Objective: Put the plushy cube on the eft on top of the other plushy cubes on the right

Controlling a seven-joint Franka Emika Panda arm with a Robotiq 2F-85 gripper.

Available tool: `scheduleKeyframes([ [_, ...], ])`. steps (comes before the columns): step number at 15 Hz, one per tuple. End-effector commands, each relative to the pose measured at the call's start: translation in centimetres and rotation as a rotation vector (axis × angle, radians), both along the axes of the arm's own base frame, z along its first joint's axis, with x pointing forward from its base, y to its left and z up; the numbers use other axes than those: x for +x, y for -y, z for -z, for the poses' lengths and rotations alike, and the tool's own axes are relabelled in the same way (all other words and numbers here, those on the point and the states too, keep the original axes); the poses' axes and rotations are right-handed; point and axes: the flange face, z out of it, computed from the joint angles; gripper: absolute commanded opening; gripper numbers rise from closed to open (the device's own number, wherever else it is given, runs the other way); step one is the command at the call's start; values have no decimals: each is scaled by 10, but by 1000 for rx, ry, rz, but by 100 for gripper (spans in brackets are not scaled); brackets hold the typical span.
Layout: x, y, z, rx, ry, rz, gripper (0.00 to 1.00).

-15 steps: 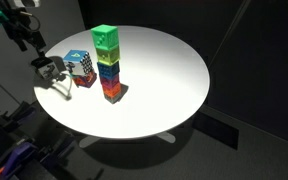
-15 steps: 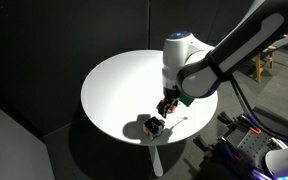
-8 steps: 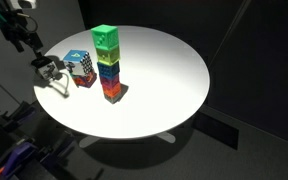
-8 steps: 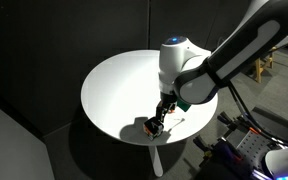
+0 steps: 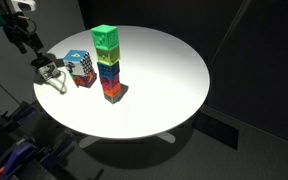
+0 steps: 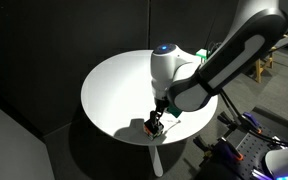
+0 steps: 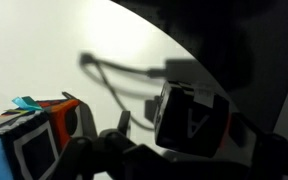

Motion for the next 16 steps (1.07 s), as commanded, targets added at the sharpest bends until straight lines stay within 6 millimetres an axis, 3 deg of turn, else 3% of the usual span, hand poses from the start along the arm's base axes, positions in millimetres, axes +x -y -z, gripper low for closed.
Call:
scheduleKeyframes([
  [1,10,-9,8,-18,31,32,100],
  [16,27,-29,41,-18,50,11,100],
])
